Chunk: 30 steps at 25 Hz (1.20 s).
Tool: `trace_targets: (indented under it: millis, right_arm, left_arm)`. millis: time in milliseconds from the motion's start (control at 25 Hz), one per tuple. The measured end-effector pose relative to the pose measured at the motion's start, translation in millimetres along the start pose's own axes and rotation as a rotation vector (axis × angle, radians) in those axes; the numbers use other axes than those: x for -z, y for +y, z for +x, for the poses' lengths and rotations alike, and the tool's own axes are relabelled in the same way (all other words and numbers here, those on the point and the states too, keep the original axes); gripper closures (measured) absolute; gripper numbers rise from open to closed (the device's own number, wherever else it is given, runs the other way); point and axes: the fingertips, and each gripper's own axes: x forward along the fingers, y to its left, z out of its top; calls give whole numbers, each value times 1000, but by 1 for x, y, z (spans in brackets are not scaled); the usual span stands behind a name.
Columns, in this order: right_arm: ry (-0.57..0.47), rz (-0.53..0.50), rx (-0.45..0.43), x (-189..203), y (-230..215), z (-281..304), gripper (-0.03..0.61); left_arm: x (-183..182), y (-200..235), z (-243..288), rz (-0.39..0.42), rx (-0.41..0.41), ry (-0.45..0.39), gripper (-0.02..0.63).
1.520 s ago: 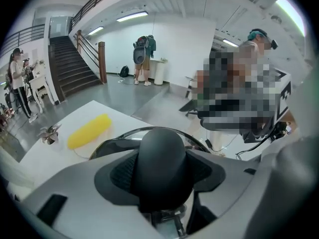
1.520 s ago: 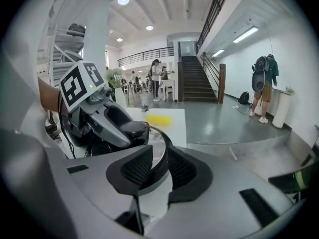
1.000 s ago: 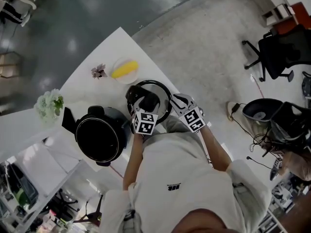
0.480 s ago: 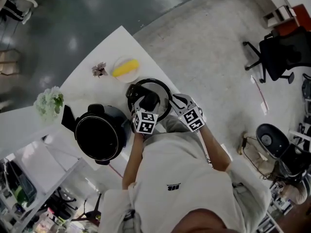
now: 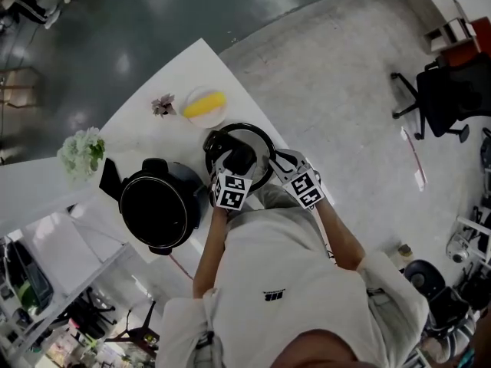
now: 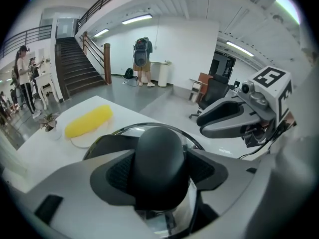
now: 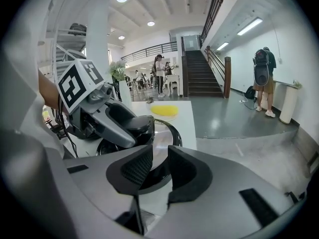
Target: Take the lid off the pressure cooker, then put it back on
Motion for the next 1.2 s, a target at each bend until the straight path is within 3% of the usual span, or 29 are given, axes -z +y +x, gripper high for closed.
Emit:
trace_targets:
  millis: [120,680,800,1200]
  right_arm:
    - [-2,-12,-17,-3,1,3,482]
    - [-17,-52,-74,-17,10,9,482]
    - [-29,-62,-60,-24,14,6,482]
    - [-64,-48,73,-35,46,-23,482]
  left_arm:
    - [0,-2,-1,-9,-5,5,249]
    - [-22,5,-45,-43,-64,-101,268]
    - [-28,5,-60,-26,-72,-130,311]
    - [-28,-10,-105,17,-54,-218,337]
